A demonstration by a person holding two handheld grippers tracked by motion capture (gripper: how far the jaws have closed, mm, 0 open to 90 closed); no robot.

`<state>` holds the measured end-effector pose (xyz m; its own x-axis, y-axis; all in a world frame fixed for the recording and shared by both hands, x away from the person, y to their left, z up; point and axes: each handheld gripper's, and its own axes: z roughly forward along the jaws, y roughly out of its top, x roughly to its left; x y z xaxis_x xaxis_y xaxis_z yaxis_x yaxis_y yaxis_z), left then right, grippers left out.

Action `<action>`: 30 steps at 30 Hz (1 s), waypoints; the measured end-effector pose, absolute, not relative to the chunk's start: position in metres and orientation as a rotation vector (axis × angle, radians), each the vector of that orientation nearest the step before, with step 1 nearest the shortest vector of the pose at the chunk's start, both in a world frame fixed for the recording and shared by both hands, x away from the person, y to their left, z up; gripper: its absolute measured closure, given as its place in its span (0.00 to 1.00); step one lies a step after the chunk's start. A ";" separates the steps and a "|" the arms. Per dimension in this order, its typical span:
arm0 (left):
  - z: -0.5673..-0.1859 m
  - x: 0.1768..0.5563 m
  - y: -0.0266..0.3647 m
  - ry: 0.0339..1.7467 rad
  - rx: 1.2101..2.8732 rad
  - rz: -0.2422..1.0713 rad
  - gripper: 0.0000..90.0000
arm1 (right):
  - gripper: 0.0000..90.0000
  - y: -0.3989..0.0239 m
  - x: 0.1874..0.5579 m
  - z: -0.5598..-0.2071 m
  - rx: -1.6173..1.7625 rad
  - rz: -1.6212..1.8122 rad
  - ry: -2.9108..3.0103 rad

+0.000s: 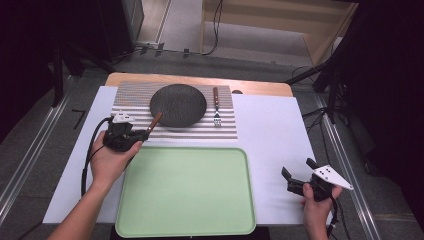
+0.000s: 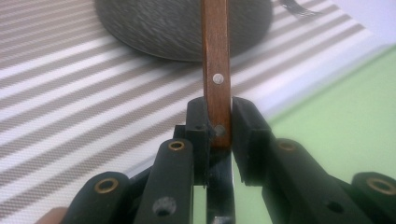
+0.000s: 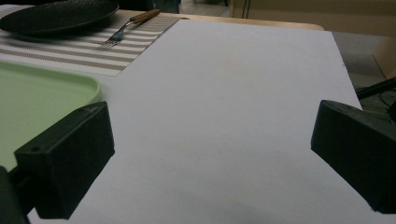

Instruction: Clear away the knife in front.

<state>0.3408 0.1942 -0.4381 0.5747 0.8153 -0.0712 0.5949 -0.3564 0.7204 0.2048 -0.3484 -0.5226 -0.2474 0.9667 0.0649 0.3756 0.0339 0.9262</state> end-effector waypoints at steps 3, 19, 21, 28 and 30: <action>-0.440 0.333 0.191 1.109 2.091 0.383 0.86 | 0.00 -0.348 0.205 -0.523 1.373 1.203 1.689; -0.451 0.291 0.192 1.095 2.068 0.329 0.86 | 0.00 -0.348 0.205 -0.523 1.376 1.207 1.688; -0.453 0.286 0.193 1.101 2.061 0.327 0.86 | 0.00 -0.348 0.205 -0.523 1.373 1.204 1.689; -0.471 0.271 0.203 1.155 2.010 0.266 0.86 | 0.00 -0.348 0.205 -0.523 1.375 1.200 1.689; -0.476 0.267 0.205 1.164 2.008 0.250 0.86 | 0.00 -0.347 0.205 -0.523 1.379 1.197 1.691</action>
<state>0.2670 0.2050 -0.4765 0.5600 0.8027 -0.2048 0.6482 -0.2706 0.7118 0.2049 -0.3475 -0.5226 -0.2434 0.9677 0.0656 0.3830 0.0338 0.9231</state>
